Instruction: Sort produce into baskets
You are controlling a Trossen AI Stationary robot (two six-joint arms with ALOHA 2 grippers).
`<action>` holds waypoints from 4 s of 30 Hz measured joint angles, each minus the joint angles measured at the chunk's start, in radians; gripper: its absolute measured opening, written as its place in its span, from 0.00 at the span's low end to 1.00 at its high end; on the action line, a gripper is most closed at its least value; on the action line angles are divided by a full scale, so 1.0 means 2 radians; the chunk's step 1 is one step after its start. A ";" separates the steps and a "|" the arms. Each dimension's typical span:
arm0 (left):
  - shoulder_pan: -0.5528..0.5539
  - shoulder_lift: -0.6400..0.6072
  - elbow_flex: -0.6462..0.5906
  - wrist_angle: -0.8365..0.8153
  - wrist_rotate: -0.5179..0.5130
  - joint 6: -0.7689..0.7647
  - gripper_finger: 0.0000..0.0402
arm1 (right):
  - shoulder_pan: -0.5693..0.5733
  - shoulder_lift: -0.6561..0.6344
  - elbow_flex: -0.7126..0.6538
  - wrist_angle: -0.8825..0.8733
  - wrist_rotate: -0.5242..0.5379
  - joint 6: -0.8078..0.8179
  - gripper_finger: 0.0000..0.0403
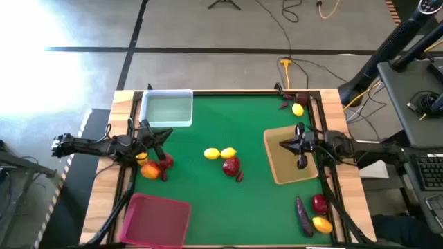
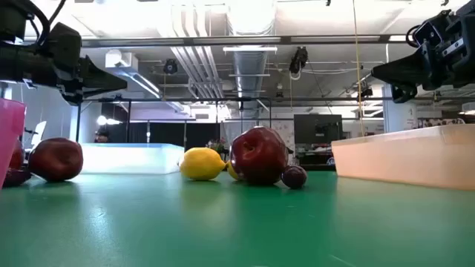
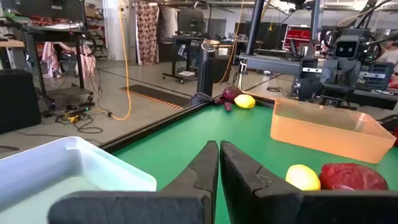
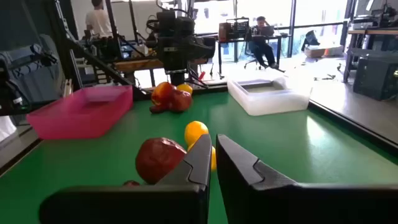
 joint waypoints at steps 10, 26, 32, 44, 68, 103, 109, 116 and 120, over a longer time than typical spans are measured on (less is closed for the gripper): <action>0.000 0.000 0.000 0.000 0.000 0.000 0.00 | 0.000 0.000 0.000 0.000 0.000 0.000 0.04; 0.000 0.000 0.000 0.000 0.000 0.000 0.00 | 0.000 0.000 0.000 0.000 0.000 0.000 0.04; 0.000 0.000 0.000 0.000 0.000 0.000 0.00 | 0.000 0.000 0.000 0.000 0.000 0.000 0.04; 0.000 0.000 0.000 0.000 0.000 0.000 0.00 | 0.000 0.000 0.000 0.000 0.000 0.000 0.04; 0.000 0.000 0.000 0.000 0.000 0.000 0.00 | 0.000 0.000 0.000 0.000 0.000 0.000 0.04; 0.000 0.000 0.000 0.000 0.000 0.000 0.00 | 0.089 0.141 0.000 0.278 0.101 0.185 0.04; 0.000 0.000 0.000 0.000 0.000 0.000 0.00 | 0.176 0.328 0.037 0.335 0.203 0.145 0.04; 0.000 0.000 0.000 0.000 0.000 0.000 0.00 | 0.186 0.494 0.189 0.198 0.186 0.130 0.05; 0.000 0.001 0.000 0.001 0.000 0.000 0.00 | 0.186 0.566 0.262 0.078 0.175 0.142 0.11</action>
